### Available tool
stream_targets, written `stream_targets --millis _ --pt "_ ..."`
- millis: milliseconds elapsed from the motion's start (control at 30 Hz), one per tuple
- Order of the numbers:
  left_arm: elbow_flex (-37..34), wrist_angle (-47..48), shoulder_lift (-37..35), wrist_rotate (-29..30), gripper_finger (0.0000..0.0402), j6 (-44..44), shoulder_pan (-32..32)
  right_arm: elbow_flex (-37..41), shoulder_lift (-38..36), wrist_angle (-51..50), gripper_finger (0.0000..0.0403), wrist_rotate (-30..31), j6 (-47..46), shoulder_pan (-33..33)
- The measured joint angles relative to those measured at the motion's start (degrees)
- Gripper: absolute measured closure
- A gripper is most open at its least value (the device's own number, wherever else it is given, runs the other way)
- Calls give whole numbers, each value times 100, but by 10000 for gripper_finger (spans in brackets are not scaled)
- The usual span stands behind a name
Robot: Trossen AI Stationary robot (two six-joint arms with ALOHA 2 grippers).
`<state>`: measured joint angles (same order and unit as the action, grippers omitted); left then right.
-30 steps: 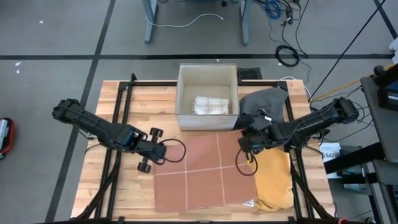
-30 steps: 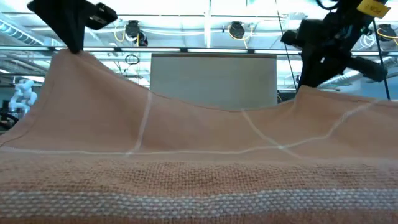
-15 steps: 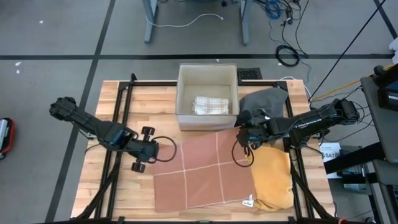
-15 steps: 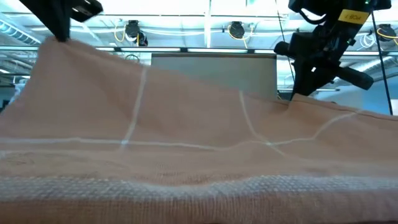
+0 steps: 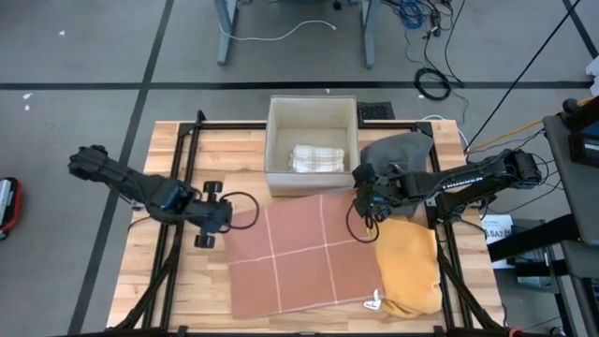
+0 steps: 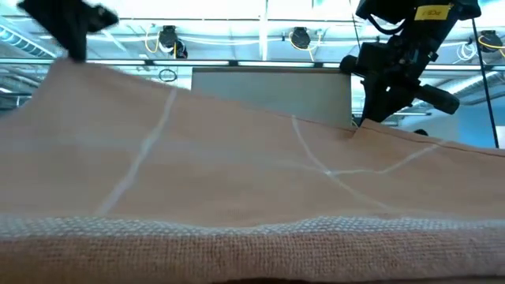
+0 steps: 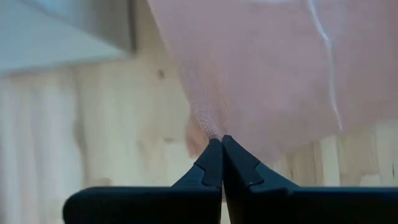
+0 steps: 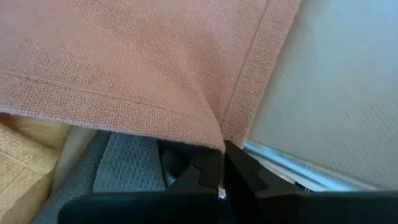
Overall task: Fold towel
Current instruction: Fold the light brown towel
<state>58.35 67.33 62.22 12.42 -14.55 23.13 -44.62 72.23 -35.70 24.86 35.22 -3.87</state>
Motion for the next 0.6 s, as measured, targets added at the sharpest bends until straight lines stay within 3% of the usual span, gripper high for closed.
stream_targets --millis 133,400,600 --pt "-568 -212 13 -254 401 2 -188 0 -1 10 403 -253 -1 43" --pt "-1270 -1358 17 -86 397 472 -419 -7 -2 -159 400 -282 -2 54" --pt "-1505 -1629 17 355 335 664 -509 -7 -2 -239 359 -199 -420 54"
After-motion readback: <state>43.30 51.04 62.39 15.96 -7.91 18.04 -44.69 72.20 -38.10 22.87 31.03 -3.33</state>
